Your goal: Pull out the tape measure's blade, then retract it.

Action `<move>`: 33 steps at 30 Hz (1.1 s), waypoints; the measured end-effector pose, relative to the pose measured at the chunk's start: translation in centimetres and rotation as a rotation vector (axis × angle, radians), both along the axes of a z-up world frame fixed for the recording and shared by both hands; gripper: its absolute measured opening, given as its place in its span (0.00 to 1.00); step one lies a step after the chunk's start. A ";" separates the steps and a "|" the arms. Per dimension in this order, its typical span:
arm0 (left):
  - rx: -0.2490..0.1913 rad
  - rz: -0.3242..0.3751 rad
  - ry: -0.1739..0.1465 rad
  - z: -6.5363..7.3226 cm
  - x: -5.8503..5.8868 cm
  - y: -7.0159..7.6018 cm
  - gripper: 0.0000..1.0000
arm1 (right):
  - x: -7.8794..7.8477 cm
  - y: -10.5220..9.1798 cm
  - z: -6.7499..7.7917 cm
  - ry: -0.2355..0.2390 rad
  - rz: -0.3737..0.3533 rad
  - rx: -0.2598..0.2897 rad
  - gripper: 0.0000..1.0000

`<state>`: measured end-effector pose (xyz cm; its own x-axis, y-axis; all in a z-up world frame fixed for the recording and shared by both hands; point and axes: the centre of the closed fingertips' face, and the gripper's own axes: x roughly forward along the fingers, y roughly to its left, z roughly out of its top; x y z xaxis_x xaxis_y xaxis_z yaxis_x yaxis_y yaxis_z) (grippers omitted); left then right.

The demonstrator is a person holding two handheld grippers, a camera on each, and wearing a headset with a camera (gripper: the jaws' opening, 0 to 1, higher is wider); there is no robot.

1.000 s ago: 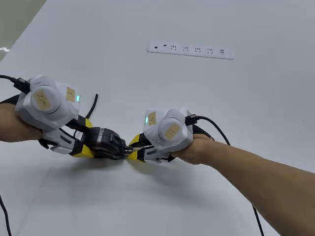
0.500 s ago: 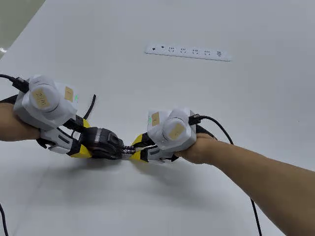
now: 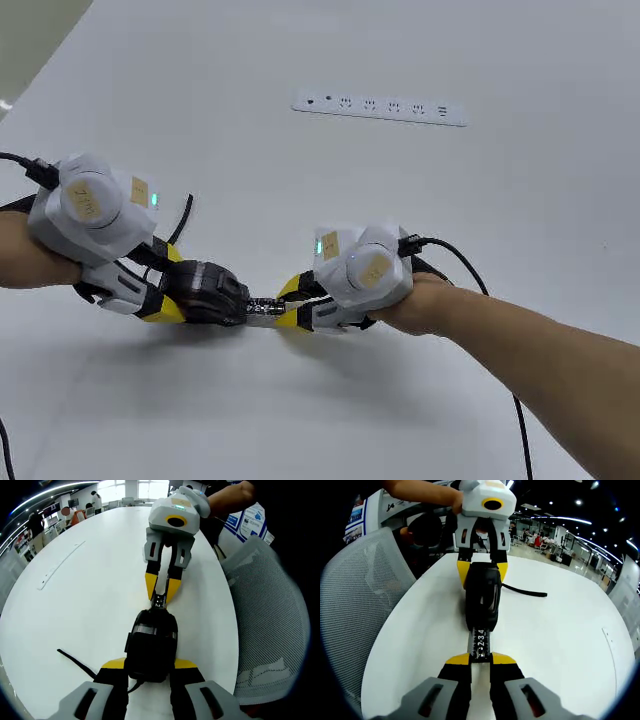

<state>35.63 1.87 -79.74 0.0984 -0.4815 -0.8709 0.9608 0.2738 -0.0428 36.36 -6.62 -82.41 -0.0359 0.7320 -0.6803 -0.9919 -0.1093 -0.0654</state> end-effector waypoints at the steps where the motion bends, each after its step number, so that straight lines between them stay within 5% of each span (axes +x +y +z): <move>1: 0.000 0.001 0.000 0.0 0.0 0.0 0.29 | 0.0 -0.2 0.0 -0.002 0.001 0.000 0.11; 33: 0.004 0.008 -0.002 0.0 -0.1 0.0 0.29 | 0.3 -4.8 0.2 -0.020 -0.020 -0.023 0.11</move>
<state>35.58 1.86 -79.78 0.1036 -0.4771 -0.8727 0.9587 0.2816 -0.0401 36.62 -11.39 -82.19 -0.0076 0.7167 -0.6973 -0.9924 -0.0911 -0.0828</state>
